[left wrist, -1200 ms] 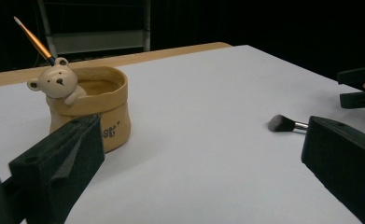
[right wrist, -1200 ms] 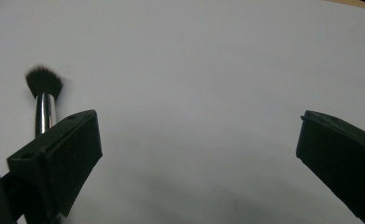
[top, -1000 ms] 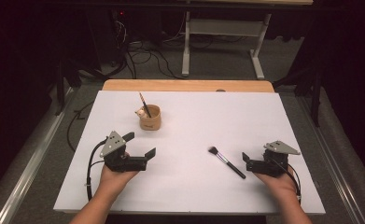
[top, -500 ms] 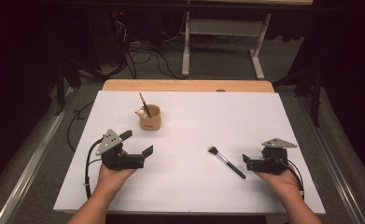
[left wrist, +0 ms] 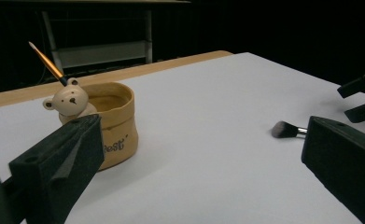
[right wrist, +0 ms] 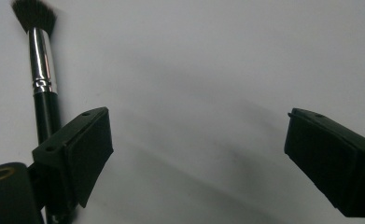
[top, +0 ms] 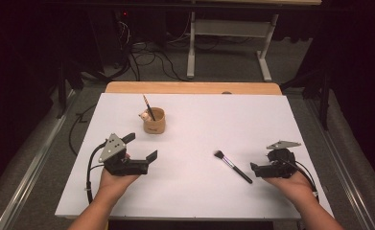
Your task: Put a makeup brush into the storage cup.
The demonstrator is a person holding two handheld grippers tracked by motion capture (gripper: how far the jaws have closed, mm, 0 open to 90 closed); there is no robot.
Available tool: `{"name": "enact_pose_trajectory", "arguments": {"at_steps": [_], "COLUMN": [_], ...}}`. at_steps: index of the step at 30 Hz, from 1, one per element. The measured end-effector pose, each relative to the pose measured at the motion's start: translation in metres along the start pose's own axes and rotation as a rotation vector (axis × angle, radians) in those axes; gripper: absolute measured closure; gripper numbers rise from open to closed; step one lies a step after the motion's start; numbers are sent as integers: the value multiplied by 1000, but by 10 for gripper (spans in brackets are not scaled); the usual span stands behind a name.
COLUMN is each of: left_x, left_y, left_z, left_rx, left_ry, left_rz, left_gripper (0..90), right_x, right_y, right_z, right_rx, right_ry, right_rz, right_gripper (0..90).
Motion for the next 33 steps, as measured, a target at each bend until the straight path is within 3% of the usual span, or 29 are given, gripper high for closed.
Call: {"name": "enact_pose_trajectory", "arguments": {"at_steps": [10,19,25,33], "left_x": [-1,-1,0,-1], "left_y": [1,1,0,0], "left_z": [-4,-5,-6,-6], "left_rx": [-21,-27,-39,-40], "left_ry": [6,5,-9,-7], "left_rz": [0,0,-5,-2], "left_gripper": [3,3,3,3], "right_x": [-3,-4,-6,-7], "right_y": [3,1,3,2], "right_z": [10,12,11,11], "right_rx": [41,52,87,105], "right_ry": [-75,-104,-102,-127], "right_rz": [110,173,227,285], "right_gripper": [14,14,20,73]}}
Point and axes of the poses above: each handheld gripper's, and its own axes: y roughly forward along the jaws, x roughly out of its top, z roughly to its left, the point moved 7 cm from there along y, roughly forward along the jaws, and after that the axes turned 9 degrees about -y, right-handed, at the moved point
